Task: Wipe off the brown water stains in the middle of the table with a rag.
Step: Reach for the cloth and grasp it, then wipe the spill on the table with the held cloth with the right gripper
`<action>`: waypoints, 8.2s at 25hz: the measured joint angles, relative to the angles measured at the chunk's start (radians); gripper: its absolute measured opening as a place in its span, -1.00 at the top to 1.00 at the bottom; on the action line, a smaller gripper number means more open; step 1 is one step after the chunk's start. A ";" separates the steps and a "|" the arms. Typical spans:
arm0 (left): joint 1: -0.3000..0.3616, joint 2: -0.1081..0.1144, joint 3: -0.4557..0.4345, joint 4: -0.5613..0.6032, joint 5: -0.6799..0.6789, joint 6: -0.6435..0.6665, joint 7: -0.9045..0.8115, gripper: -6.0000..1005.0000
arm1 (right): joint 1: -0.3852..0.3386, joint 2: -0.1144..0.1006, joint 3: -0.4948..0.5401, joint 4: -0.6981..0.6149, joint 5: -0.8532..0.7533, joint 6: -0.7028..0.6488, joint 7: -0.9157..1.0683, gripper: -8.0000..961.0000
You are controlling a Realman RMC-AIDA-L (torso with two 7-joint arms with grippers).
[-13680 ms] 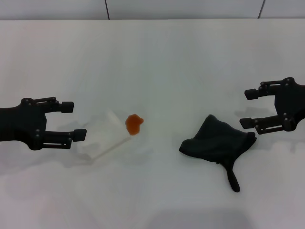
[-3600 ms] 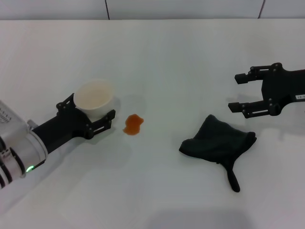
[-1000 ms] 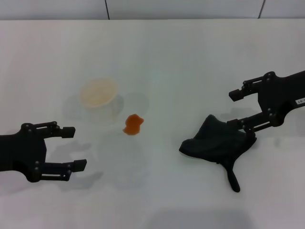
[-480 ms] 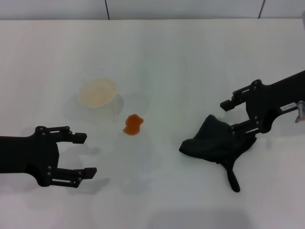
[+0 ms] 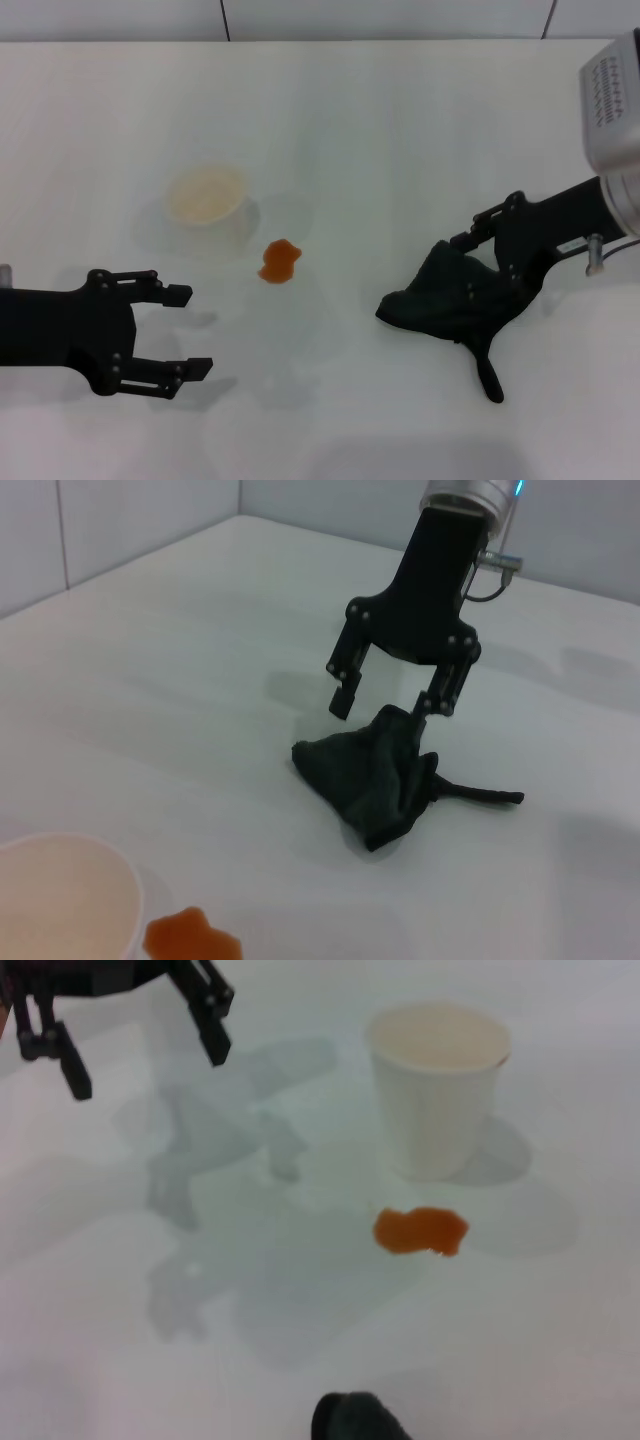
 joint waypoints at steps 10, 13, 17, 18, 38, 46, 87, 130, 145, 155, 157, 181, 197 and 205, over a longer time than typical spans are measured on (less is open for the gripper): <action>-0.006 -0.008 0.003 0.001 0.008 -0.001 -0.005 -0.72 | 0.007 0.001 -0.045 0.034 -0.005 0.008 0.001 -0.27; -0.006 -0.008 0.003 0.002 0.008 -0.001 -0.005 -0.72 | 0.003 0.001 -0.058 0.037 -0.013 0.026 0.001 -0.27; -0.006 -0.009 0.007 0.002 0.008 -0.005 -0.005 -0.72 | 0.001 0.001 -0.095 0.050 -0.016 0.061 0.001 -0.27; -0.006 -0.010 0.010 0.002 0.008 -0.006 -0.005 -0.72 | 0.001 0.001 -0.105 0.051 -0.016 0.070 0.001 -0.27; -0.007 -0.010 0.014 0.008 0.006 -0.008 -0.005 -0.72 | 0.000 0.001 -0.152 0.014 -0.015 0.078 0.000 0.66; -0.008 -0.010 0.018 0.008 0.003 -0.002 -0.001 -0.72 | 0.013 0.009 -0.166 0.022 0.039 0.123 0.003 0.74; -0.019 -0.008 0.052 0.010 0.000 -0.001 0.007 -0.72 | 0.214 0.014 -0.657 0.099 0.193 0.502 0.213 0.79; -0.032 -0.008 0.051 0.010 -0.006 -0.007 0.014 -0.72 | 0.289 0.014 -0.817 0.132 0.209 0.595 0.208 0.80; -0.033 -0.010 0.052 0.007 -0.013 -0.007 0.013 -0.72 | 0.288 0.007 -0.656 0.284 0.195 0.741 0.181 0.80; -0.033 -0.007 0.047 0.010 -0.015 -0.005 0.006 -0.72 | 0.282 0.010 -0.655 0.224 0.193 0.606 0.177 0.81; -0.034 -0.007 0.047 0.010 -0.015 -0.005 0.007 -0.72 | 0.276 0.012 -0.669 0.192 0.195 0.566 0.177 0.81; -0.042 -0.010 0.052 0.004 -0.018 -0.007 0.015 -0.72 | 0.325 0.013 -0.737 0.315 0.236 0.776 0.183 0.81; -0.044 -0.010 0.052 0.003 -0.018 -0.006 0.016 -0.72 | 0.314 0.013 -0.785 0.237 0.279 0.670 0.187 0.77; -0.044 -0.010 0.051 0.002 -0.018 -0.007 0.018 -0.72 | 0.311 0.014 -0.819 0.178 0.283 0.585 0.179 0.74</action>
